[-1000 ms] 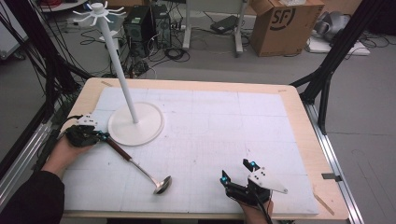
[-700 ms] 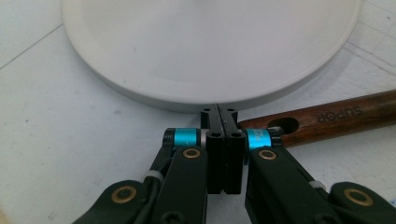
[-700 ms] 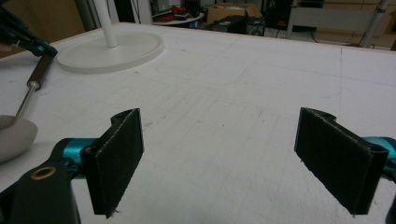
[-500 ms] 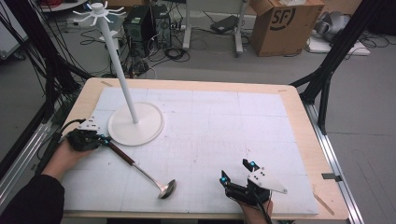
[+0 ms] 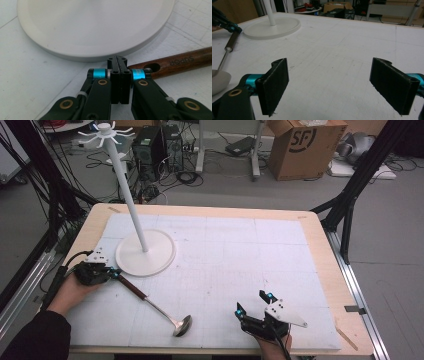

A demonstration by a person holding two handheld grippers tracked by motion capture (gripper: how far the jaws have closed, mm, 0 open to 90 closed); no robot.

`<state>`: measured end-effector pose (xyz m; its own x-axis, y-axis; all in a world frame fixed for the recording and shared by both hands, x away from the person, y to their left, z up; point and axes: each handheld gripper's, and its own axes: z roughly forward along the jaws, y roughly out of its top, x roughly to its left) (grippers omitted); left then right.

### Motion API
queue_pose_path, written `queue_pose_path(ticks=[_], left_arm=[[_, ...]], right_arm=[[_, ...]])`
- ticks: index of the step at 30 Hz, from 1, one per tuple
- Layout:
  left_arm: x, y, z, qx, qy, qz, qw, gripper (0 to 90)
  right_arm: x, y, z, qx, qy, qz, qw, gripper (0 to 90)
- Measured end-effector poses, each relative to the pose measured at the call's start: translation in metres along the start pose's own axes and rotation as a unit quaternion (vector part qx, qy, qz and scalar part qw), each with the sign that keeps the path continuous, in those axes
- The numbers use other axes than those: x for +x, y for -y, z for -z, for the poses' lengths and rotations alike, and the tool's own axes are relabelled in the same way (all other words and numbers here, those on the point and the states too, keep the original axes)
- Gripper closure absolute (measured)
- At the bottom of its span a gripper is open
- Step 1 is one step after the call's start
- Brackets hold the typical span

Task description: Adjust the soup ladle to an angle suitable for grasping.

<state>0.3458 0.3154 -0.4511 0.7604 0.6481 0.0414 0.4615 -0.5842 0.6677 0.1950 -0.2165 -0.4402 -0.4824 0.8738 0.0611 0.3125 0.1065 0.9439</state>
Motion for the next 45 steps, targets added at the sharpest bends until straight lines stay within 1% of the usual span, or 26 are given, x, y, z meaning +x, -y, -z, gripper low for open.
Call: queue_pose_path(ticks=[4,7,10,15,18,20,26,29,39,45], left_arm=[[-0.001,0.000,0.000,-0.002,0.000,0.001,1.0000,90.0],[-0.003,0.001,0.000,-0.005,0.003,0.002,1.0000,90.0],[-0.004,0.000,0.000,-0.002,0.001,0.000,1.0000,90.0],[-0.011,-0.002,-0.001,0.001,-0.001,-0.003,1.0000,90.0],[-0.014,-0.005,-0.002,0.007,-0.009,0.003,0.9999,89.9],[-0.015,-0.005,-0.001,0.009,-0.011,0.002,0.9999,89.9],[-0.021,-0.007,-0.003,0.008,-0.007,-0.003,0.9999,90.0],[-0.026,-0.009,-0.005,0.002,-0.002,0.004,1.0000,89.9],[-0.031,-0.010,-0.008,-0.003,-0.006,0.006,1.0000,89.9],[-0.034,-0.013,-0.010,-0.003,-0.002,0.002,1.0000,90.0]], right_arm=[[0.000,0.000,0.000,0.001,0.000,0.000,1.0000,14.6],[0.000,0.000,0.000,0.001,-0.001,0.000,1.0000,14.6],[0.000,0.000,-0.001,0.001,-0.001,0.000,1.0000,14.6],[0.000,0.000,0.000,0.000,0.000,0.000,1.0000,14.6],[0.001,-0.001,0.000,-0.001,-0.001,0.000,1.0000,14.6],[0.000,-0.001,0.000,-0.001,-0.001,0.000,1.0000,14.6],[0.000,-0.001,0.001,-0.003,0.000,-0.001,1.0000,14.6],[0.000,-0.001,0.001,-0.004,0.000,-0.001,1.0000,14.6],[0.000,-0.001,0.000,-0.004,-0.001,-0.001,1.0000,14.6],[0.000,-0.001,0.000,-0.005,-0.001,-0.002,1.0000,14.6]])
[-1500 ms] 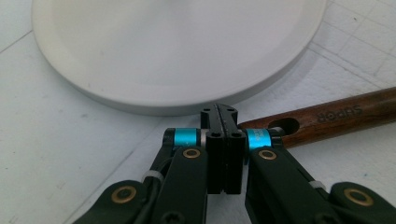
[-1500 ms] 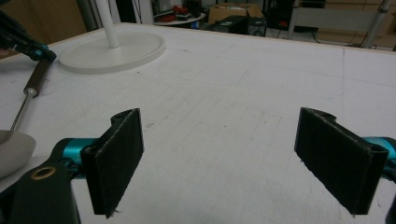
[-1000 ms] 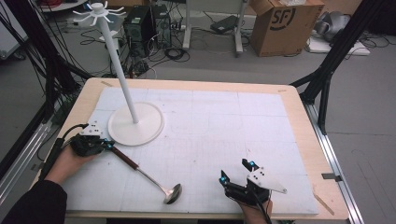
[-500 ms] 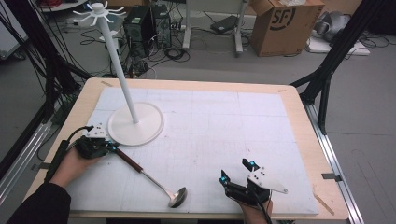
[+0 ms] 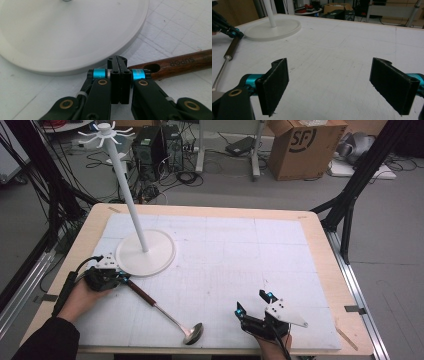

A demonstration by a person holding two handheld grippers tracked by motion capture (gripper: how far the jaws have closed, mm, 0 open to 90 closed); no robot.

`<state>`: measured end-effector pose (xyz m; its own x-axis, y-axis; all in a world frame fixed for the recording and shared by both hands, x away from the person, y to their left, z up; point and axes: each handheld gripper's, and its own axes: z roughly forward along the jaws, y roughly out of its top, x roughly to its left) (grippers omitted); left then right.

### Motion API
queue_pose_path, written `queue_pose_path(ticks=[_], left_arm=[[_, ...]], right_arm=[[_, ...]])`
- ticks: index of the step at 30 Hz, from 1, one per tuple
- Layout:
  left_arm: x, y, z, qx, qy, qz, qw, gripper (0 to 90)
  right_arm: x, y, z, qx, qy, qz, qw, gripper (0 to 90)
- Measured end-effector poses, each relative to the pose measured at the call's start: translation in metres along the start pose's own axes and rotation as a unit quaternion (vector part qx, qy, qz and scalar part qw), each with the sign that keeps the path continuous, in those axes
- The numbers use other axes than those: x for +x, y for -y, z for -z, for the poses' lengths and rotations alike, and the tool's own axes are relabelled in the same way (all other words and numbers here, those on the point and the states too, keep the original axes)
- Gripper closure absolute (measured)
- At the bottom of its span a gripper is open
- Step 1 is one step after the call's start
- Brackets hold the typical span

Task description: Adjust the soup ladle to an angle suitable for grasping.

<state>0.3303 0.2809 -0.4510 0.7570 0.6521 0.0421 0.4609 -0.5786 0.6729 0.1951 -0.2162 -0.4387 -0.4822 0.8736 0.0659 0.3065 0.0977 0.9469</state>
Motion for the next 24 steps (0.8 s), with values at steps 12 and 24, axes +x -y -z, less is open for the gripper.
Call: queue_pose_path(ticks=[12,24], left_arm=[[0.003,0.000,0.008,-0.020,-0.042,0.011,0.9988,88.7],[-0.045,-0.007,0.029,-0.068,0.045,-0.026,0.9963,89.7]], right_arm=[[-0.001,0.000,0.001,-0.001,0.000,-0.001,1.0000,14.6],[-0.001,-0.001,0.001,-0.002,0.002,0.000,1.0000,14.6]])
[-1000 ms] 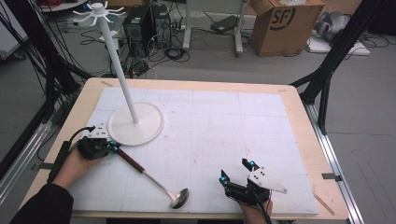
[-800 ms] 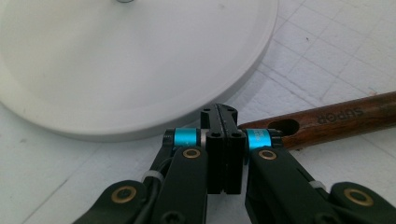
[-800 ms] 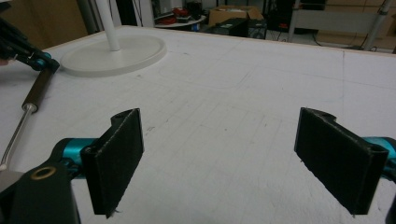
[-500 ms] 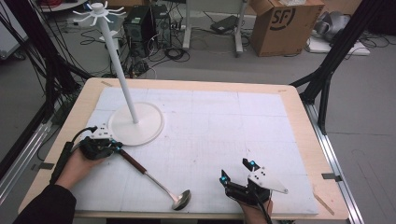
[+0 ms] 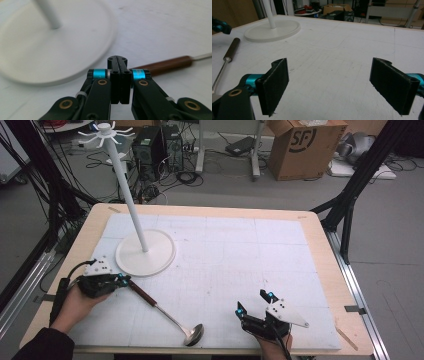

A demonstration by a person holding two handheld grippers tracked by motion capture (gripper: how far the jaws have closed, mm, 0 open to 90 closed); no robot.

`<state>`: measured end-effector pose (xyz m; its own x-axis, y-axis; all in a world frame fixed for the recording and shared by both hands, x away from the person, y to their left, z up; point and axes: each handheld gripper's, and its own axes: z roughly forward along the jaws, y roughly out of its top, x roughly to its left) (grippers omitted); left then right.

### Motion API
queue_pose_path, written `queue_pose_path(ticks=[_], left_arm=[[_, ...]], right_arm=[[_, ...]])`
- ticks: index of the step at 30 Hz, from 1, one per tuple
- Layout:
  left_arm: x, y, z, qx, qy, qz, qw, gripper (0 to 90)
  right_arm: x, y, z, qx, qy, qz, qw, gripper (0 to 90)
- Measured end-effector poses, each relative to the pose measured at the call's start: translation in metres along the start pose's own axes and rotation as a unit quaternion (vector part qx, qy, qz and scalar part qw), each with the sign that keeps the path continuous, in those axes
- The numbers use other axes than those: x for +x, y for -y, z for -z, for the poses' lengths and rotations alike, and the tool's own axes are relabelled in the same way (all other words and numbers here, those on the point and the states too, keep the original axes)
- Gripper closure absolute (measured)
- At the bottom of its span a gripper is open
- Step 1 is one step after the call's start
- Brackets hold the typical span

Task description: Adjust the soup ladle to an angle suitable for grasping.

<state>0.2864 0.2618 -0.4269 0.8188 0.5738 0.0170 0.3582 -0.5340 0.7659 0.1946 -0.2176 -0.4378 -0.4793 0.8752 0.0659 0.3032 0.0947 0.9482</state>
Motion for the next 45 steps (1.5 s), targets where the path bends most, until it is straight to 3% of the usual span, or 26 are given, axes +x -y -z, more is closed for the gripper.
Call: queue_pose_path(ticks=[1,3,5,10,15,25,34,45], left_arm=[[0.000,0.000,0.000,0.000,0.000,0.000,1.0000,89.8],[-0.030,-0.006,-0.009,0.002,0.038,-0.030,0.9988,89.8],[-0.038,-0.008,-0.012,0.002,0.047,-0.037,0.9982,89.8],[-0.079,-0.015,-0.027,0.013,0.098,-0.072,0.9925,89.8],[-0.102,-0.014,-0.044,0.044,0.127,-0.095,0.9864,89.8],[-0.115,-0.029,-0.065,0.054,0.143,-0.116,0.9815,89.8],[-0.124,-0.039,-0.077,0.052,0.152,-0.119,0.9798,89.8],[-0.132,-0.056,-0.098,0.051,0.131,-0.101,0.9849,89.8]], right_arm=[[0.000,0.000,0.000,0.001,0.000,0.000,1.0000,14.6],[0.000,0.000,0.000,0.000,0.000,0.001,1.0000,14.6],[0.000,0.000,0.000,0.000,0.000,0.001,1.0000,14.6],[-0.001,0.000,0.001,-0.002,0.001,0.001,1.0000,14.6],[-0.001,0.000,0.002,-0.004,0.002,-0.001,1.0000,14.6],[-0.002,-0.001,0.004,-0.009,0.002,-0.003,0.9999,14.6],[-0.005,-0.002,0.006,-0.013,0.006,-0.007,0.9999,14.6],[-0.010,-0.004,0.010,-0.021,0.013,-0.014,0.9996,14.6]])
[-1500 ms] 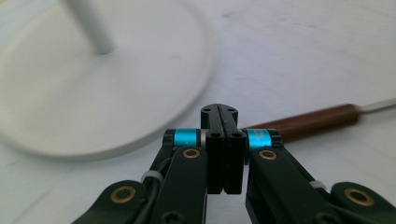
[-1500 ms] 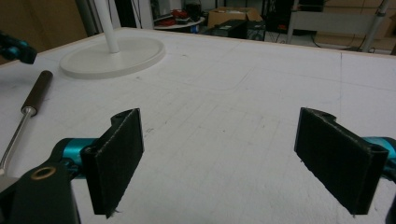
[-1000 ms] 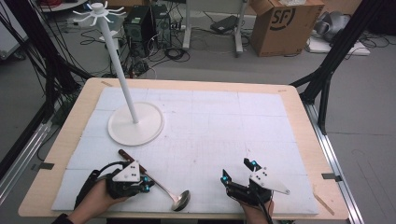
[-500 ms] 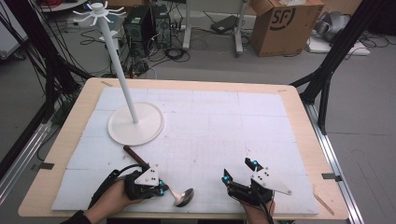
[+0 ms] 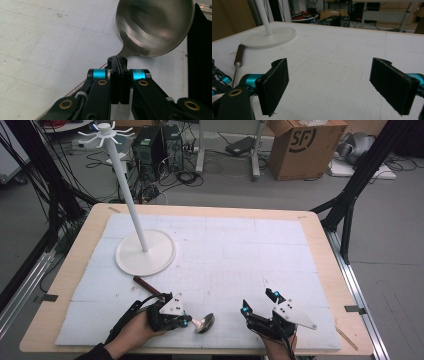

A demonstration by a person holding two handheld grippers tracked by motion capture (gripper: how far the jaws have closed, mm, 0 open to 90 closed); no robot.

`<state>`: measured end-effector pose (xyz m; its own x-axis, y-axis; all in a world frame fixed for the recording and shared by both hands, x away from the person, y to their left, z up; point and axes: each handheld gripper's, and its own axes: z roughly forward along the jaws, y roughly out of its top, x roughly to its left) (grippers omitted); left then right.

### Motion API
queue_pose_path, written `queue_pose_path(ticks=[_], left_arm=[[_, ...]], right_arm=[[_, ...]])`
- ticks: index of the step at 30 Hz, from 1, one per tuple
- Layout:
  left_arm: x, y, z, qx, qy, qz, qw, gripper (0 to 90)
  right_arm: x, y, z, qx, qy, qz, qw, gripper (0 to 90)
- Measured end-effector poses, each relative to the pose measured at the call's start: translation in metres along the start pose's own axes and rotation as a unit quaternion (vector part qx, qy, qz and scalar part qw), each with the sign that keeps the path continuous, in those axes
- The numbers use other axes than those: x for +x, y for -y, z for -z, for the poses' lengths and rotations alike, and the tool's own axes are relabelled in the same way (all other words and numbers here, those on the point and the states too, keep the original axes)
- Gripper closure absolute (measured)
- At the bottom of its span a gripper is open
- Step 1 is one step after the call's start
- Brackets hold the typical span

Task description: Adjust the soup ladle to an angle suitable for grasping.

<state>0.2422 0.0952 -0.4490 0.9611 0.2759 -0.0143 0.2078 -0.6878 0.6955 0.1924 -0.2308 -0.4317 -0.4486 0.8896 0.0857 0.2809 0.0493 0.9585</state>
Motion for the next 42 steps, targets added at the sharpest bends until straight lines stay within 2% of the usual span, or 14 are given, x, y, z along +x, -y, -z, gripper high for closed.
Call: queue_pose_path(ticks=[8,14,21,24,42], left_arm=[[0.006,-0.015,-0.015,-0.002,-0.020,0.025,0.9995,89.8],[0.013,-0.023,-0.024,-0.004,-0.024,0.050,0.9985,89.8],[0.018,-0.031,-0.031,-0.001,-0.032,0.055,0.9980,89.8],[0.020,-0.030,-0.033,-0.009,-0.032,0.063,0.9975,89.8],[0.026,-0.032,-0.039,-0.028,-0.041,0.083,0.9953,89.8]], right_arm=[[-0.003,0.000,0.002,-0.005,0.003,-0.004,1.0000,14.6],[-0.005,0.000,0.003,-0.006,0.004,-0.007,1.0000,14.6],[-0.004,0.000,0.003,-0.006,0.004,-0.007,0.9999,14.6],[-0.004,0.000,0.003,-0.007,0.004,-0.006,0.9999,14.6],[-0.002,0.001,0.002,-0.005,0.003,-0.005,1.0000,14.6]])
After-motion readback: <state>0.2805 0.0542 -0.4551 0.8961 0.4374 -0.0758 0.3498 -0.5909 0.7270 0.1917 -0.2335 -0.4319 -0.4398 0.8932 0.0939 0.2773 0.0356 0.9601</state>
